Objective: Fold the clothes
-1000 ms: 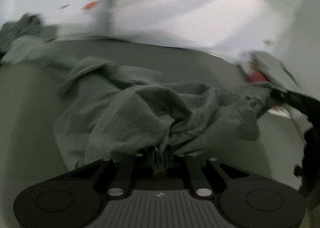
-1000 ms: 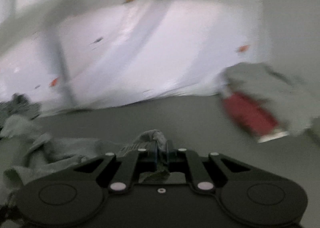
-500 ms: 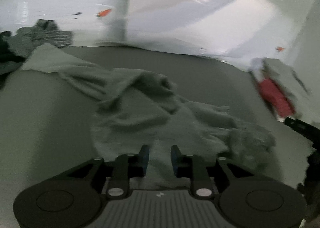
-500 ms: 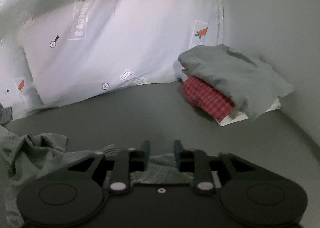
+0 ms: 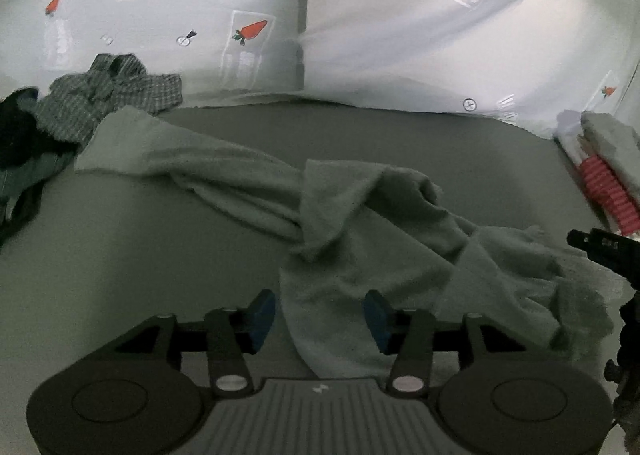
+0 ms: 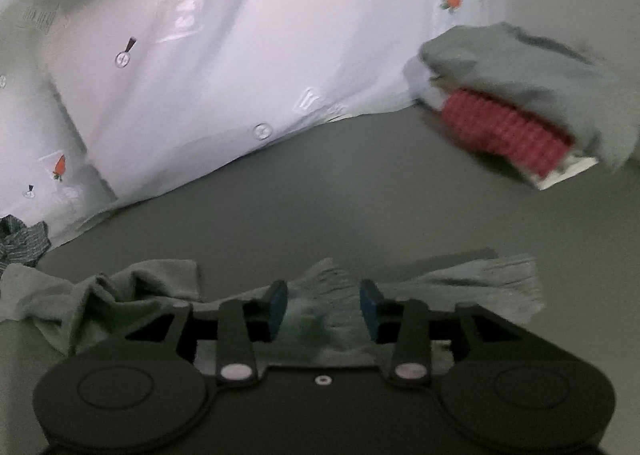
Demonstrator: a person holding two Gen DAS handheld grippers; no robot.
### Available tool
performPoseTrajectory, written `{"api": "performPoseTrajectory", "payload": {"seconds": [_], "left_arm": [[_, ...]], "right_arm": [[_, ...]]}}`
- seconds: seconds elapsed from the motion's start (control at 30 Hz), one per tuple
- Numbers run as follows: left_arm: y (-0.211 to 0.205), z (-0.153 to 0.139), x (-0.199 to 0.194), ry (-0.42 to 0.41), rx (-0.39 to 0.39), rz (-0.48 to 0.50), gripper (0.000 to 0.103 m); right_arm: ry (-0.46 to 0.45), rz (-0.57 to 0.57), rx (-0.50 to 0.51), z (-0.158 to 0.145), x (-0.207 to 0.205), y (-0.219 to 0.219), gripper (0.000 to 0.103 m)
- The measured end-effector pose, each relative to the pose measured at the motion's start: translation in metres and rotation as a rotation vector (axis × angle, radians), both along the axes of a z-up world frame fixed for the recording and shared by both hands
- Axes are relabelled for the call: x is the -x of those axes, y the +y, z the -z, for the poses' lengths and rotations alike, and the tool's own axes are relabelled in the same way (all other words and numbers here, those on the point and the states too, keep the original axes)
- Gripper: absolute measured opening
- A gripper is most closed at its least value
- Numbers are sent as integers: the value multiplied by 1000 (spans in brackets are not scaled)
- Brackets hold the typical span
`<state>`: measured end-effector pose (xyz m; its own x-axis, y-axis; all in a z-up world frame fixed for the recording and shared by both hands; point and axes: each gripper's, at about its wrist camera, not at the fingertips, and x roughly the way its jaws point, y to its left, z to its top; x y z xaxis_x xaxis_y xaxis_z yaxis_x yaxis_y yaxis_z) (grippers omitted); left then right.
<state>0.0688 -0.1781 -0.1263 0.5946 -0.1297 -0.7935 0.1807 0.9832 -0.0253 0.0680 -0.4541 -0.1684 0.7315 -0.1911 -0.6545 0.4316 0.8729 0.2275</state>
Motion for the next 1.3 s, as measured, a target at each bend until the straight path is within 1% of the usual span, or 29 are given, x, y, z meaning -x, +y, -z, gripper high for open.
{"api": "performPoseTrajectory", "payload": {"seconds": [0.07,0.2,0.23,0.3,0.33,0.37,0.4,0.47,0.53,0.57,0.6,0.63,0.67,0.7,0.73,0.77,0.8,0.9,1.07,1.13,1.23,1.3], "left_arm": [[5,5,-22,6,-14,30,57],[3,22,-72,29,-37,113,62],[0,26,-85,40,-45,132,63],[-7,35,-105,60,-47,167,69],[-11,41,-114,67,-40,191,70],[-16,47,-123,74,-32,216,72],[-20,53,-132,82,-28,237,72],[-30,67,-145,102,-33,254,72],[-39,79,-153,122,-36,242,72],[-43,84,-156,131,-39,230,72],[-46,88,-159,138,-39,213,68],[-45,90,-161,138,-32,189,63],[-44,91,-163,139,-22,164,45],[-40,91,-165,142,-8,137,23],[-35,90,-167,144,6,110,12],[-30,88,-170,145,29,82,8],[-21,84,-174,138,60,51,4],[5,60,-189,64,71,-38,3],[56,2,-224,-80,141,-179,3],[75,-27,-226,-158,163,-234,3],[108,-76,-223,-279,205,-329,3],[135,-110,-215,-361,230,-400,3]], "right_arm": [[19,8,-8,8,-17,13,47],[64,57,-26,27,-47,26,58],[79,72,-30,32,-54,27,59],[132,108,-22,39,-66,28,63],[149,115,-11,42,-69,30,65],[160,115,3,44,-71,32,69],[177,107,18,48,-73,34,70],[211,85,53,54,-78,38,70],[238,65,95,55,-82,43,65],[244,64,108,55,-84,45,52],[245,67,116,54,-85,45,27],[246,66,109,54,-87,43,12],[246,62,92,54,-88,40,2],[233,68,80,51,-89,36,2],[212,81,71,47,-88,33,2],[192,93,62,43,-88,30,1],[166,104,68,37,-88,26,1],[62,122,120,7,-96,11,1],[-134,139,238,-52,-119,-16,1],[-221,166,257,-79,-122,-26,1],[-346,195,326,-120,-117,-33,1],[-429,215,362,-148,-111,-39,1]]}}
